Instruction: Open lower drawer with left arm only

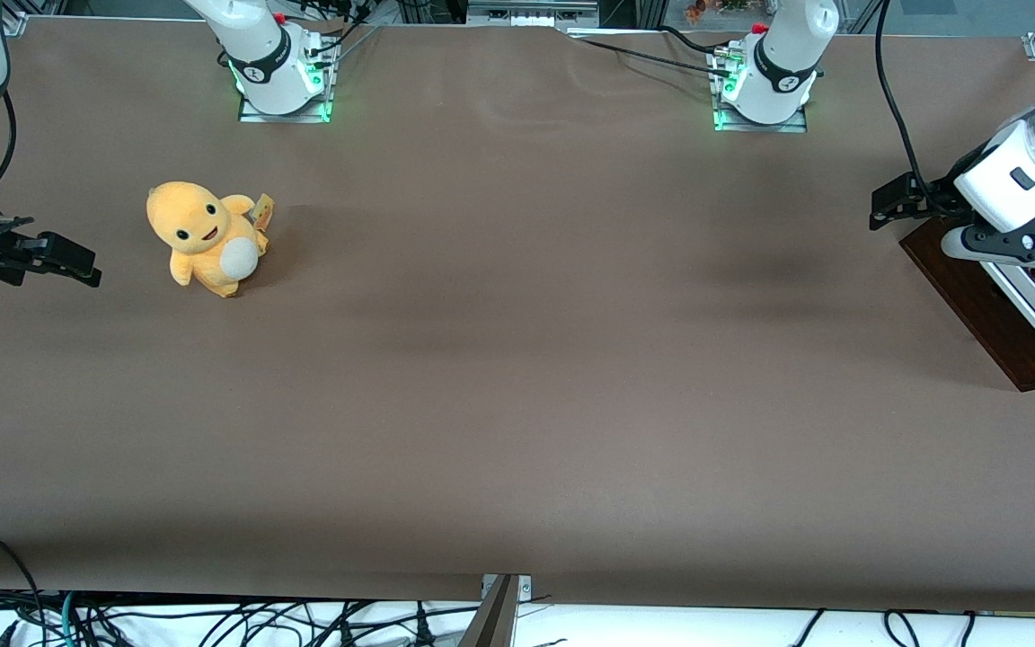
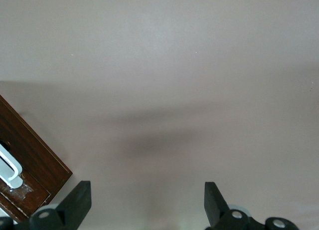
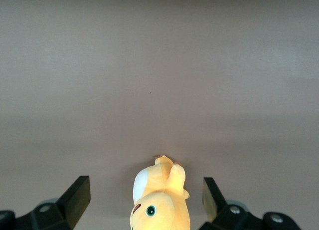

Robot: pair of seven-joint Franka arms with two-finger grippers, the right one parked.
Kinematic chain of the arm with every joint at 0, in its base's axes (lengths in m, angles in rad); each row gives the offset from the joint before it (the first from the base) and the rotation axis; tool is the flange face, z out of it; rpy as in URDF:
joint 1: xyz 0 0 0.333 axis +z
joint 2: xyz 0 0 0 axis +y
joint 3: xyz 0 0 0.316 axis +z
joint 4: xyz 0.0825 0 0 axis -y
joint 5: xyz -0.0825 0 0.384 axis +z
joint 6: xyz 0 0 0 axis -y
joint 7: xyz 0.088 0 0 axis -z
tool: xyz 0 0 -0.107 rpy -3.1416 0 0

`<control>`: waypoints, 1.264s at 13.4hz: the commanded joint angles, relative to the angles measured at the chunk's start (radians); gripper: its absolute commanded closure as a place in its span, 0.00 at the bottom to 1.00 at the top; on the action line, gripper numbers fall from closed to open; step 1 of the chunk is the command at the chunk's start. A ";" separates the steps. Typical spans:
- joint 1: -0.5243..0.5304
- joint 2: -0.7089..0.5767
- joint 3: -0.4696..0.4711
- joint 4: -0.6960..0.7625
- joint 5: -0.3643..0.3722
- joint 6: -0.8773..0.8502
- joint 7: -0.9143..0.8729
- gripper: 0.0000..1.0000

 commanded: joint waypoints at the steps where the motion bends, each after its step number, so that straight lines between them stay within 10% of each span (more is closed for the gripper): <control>1: -0.002 0.007 0.001 0.017 -0.016 -0.006 0.002 0.00; 13: 0.009 0.107 0.009 0.017 -0.009 -0.023 -0.008 0.00; 17: 0.022 0.287 0.013 0.017 0.213 -0.022 -0.018 0.00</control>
